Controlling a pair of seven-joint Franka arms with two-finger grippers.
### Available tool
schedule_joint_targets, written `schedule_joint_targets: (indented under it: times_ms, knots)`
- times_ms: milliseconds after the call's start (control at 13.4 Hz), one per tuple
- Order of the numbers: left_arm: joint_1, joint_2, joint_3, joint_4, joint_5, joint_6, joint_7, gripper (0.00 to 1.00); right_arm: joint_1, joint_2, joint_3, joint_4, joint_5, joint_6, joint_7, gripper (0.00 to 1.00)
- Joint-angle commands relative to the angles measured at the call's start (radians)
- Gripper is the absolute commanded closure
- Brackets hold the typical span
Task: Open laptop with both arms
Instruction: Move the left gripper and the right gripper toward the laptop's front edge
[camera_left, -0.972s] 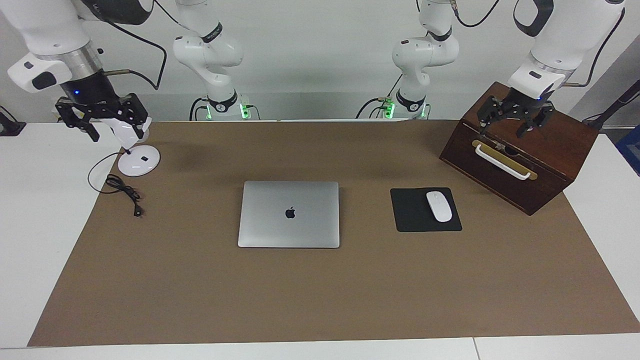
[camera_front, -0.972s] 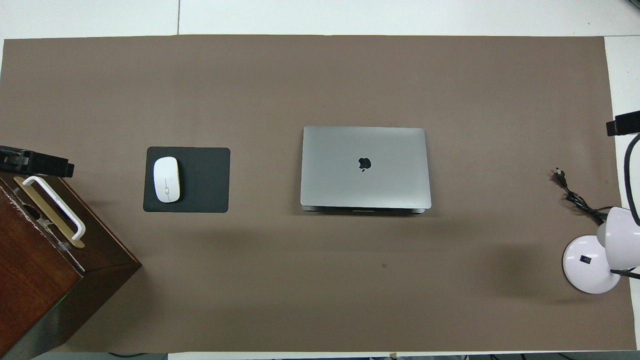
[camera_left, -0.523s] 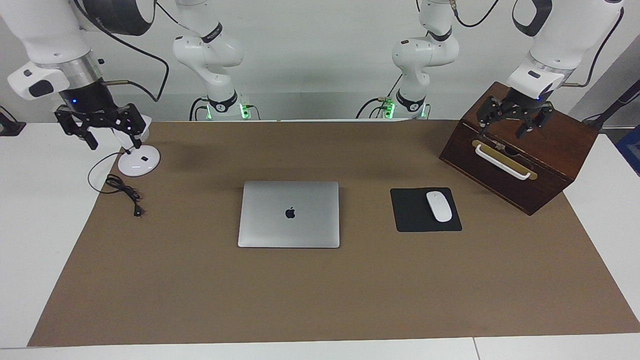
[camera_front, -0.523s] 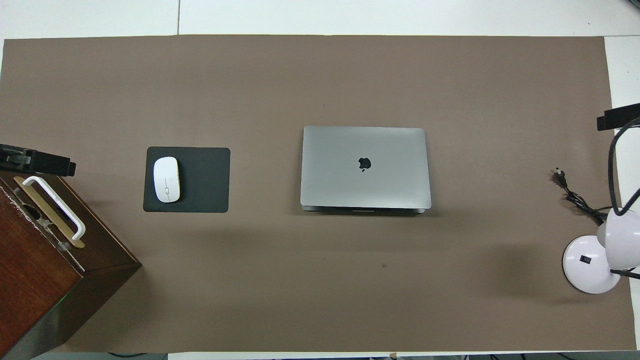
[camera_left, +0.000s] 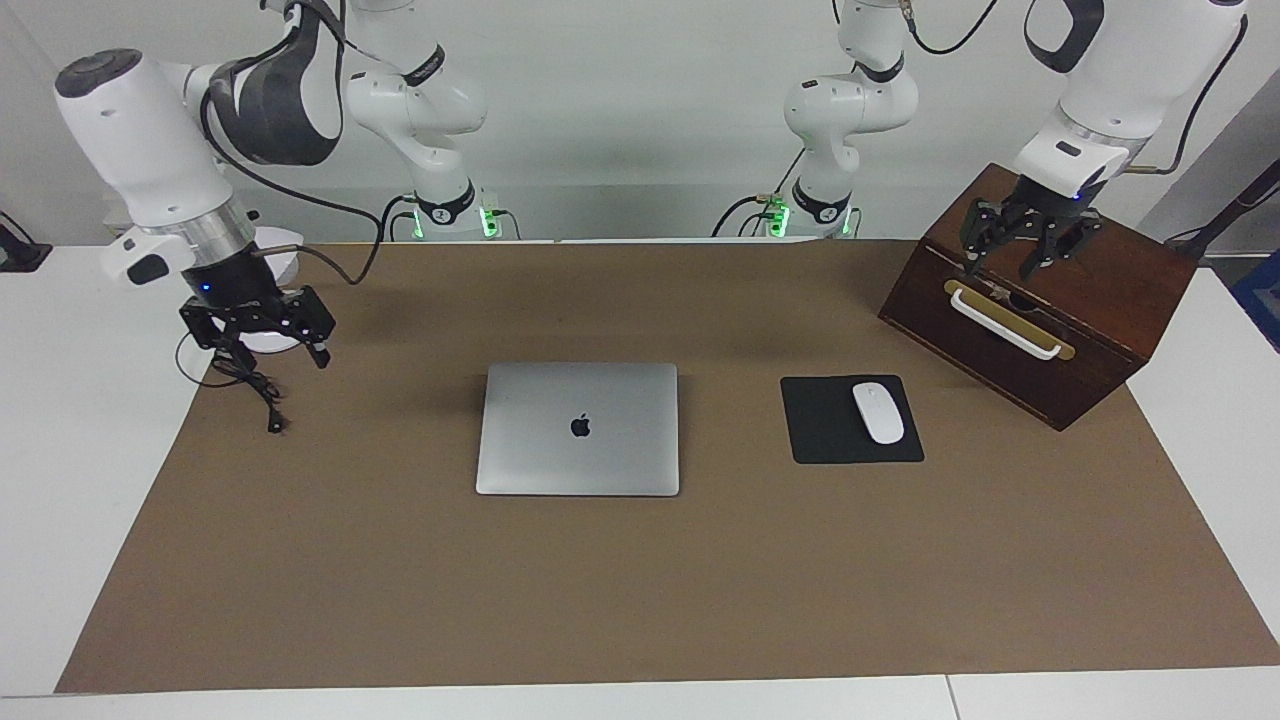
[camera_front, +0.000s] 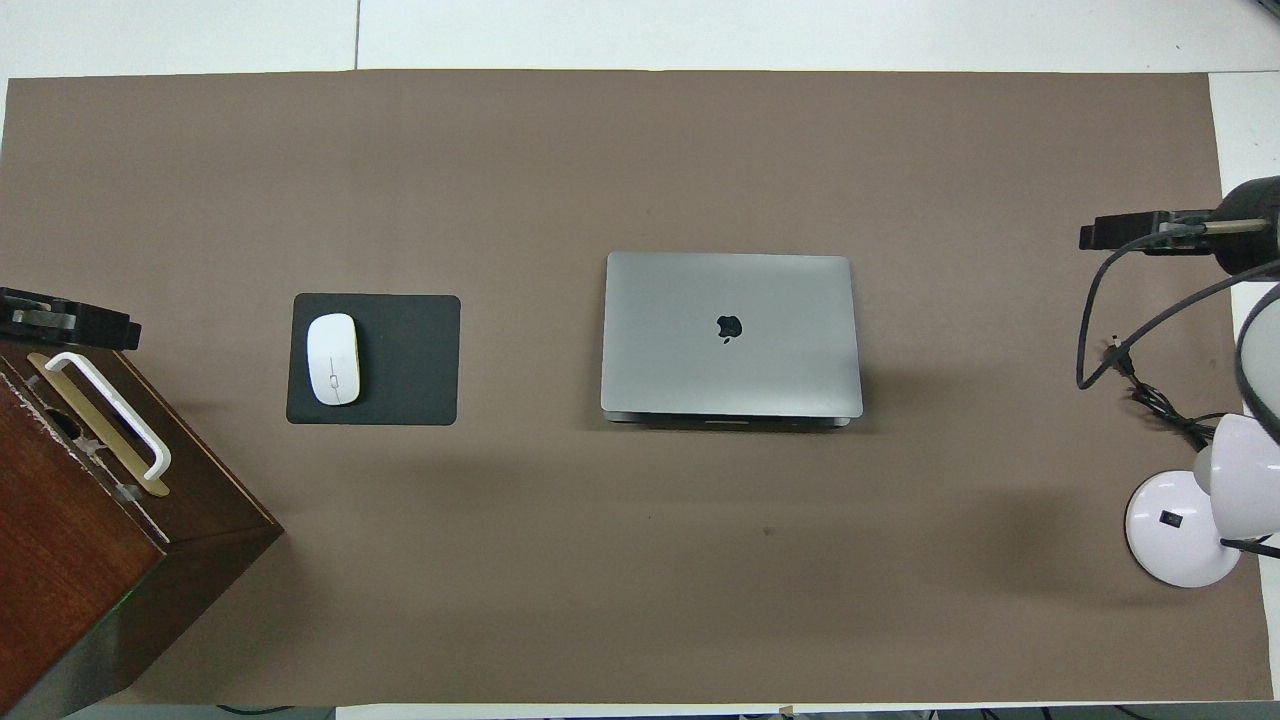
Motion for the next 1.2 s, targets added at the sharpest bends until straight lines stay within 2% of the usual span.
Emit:
schedule_joint_targets:
  times_ms: [0,224,374,748,1121]
  knots:
    - [0.005,0.006,-0.001,0.008,0.012,0.030,-0.017,1.00,0.015,-0.054,0.018,-0.126,0.105,0.098,0.128,0.00]
    - [-0.001,0.001,-0.002,-0.005,0.009,0.050,-0.012,1.00,0.067,-0.088,0.018,-0.232,0.265,0.193,0.249,0.00]
    - [-0.013,-0.016,-0.004,-0.066,0.007,0.105,-0.007,1.00,0.124,-0.132,0.018,-0.337,0.348,0.296,0.295,0.00]
    - [-0.093,-0.126,-0.005,-0.324,-0.023,0.362,-0.001,1.00,0.254,-0.244,0.018,-0.549,0.546,0.488,0.331,0.00]
    - [-0.190,-0.290,-0.005,-0.671,-0.075,0.683,-0.003,1.00,0.384,-0.330,0.018,-0.700,0.699,0.647,0.390,0.00]
